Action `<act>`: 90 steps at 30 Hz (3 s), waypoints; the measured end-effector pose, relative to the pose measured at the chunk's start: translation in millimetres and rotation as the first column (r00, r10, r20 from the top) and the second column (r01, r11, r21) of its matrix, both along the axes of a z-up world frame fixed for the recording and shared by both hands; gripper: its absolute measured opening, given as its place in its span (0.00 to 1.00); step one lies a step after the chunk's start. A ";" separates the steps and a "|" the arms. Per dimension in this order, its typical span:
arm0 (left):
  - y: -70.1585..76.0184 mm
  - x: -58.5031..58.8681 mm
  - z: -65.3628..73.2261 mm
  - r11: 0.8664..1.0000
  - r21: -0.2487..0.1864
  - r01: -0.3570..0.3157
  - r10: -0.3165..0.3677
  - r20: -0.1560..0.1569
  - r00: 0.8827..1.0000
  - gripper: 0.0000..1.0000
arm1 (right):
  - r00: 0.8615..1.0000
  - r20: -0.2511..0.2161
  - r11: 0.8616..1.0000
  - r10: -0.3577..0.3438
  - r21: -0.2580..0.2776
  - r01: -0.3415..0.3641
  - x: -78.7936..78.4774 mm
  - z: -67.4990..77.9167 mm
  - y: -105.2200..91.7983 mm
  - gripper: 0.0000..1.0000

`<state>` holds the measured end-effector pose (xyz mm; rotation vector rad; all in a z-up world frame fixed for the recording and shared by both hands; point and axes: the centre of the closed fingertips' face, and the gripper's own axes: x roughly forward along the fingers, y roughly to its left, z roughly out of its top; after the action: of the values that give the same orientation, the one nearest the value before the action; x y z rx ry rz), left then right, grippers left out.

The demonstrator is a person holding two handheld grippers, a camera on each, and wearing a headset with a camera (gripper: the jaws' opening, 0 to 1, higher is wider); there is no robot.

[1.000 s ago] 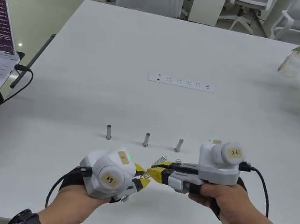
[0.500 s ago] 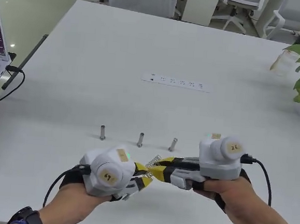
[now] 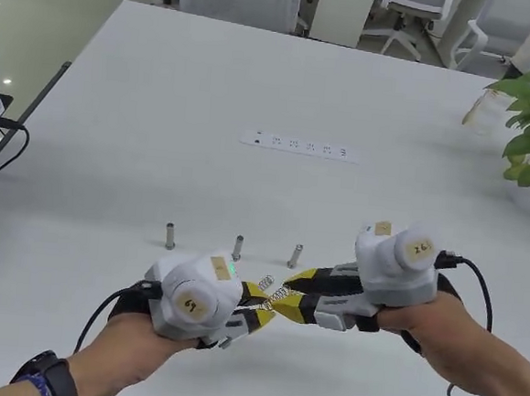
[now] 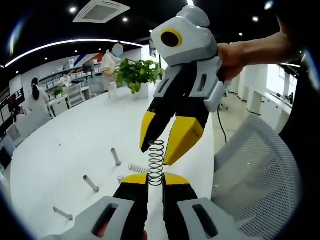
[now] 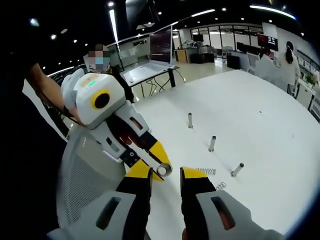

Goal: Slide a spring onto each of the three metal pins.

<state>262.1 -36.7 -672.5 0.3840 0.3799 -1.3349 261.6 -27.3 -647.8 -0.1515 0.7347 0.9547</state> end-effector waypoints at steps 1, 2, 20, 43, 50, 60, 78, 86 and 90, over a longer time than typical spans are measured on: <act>-1.6 -0.8 1.1 1.000 -0.002 0.008 -0.008 0.001 1.000 0.02 | 1.000 0.003 1.000 0.020 -0.019 -0.020 -0.5 0.0 -1.8 0.20; -3.4 -2.0 2.4 1.000 -0.003 0.019 -0.019 0.005 1.000 0.02 | 0.999 0.010 0.998 0.050 -0.044 -0.049 -1.6 0.8 -3.0 0.20; -11.1 -14.7 9.0 0.996 -0.007 0.089 -0.089 0.022 0.996 0.02 | 0.945 -0.027 0.929 0.327 -0.171 -0.327 -18.5 -1.2 4.0 0.17; -18.3 -16.6 21.0 0.993 -0.056 0.103 -0.102 0.020 0.995 0.02 | 0.846 -0.048 0.798 0.531 -0.307 -0.519 -24.3 4.9 -2.3 0.10; -18.1 -15.3 22.5 0.993 -0.064 0.100 -0.099 0.014 0.995 0.02 | 0.832 -0.048 0.777 0.553 -0.331 -0.536 -22.7 5.1 -2.7 0.09; -15.8 -13.1 25.6 0.993 -0.077 0.093 -0.093 0.008 0.996 0.02 | 0.822 -0.048 0.765 0.567 -0.340 -0.547 -20.8 8.3 -1.2 0.09; -17.4 -12.0 27.7 0.992 -0.089 0.092 -0.092 -0.005 0.996 0.02 | 0.775 -0.054 0.702 0.630 -0.387 -0.598 -20.3 8.8 -2.5 0.09; -16.5 -12.1 22.4 0.993 -0.082 0.090 -0.092 -0.011 0.996 0.02 | 0.771 -0.068 0.690 0.633 -0.402 -0.602 -20.2 2.8 -0.6 0.09; -13.5 -12.0 18.9 0.994 -0.079 0.080 -0.082 -0.023 0.996 0.03 | 0.763 -0.068 0.679 0.643 -0.410 -0.609 -20.2 -1.0 2.2 0.09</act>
<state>250.1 -50.2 -653.6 0.3202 0.3360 -1.4306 241.4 -25.1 -648.8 -0.8647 0.8162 1.4303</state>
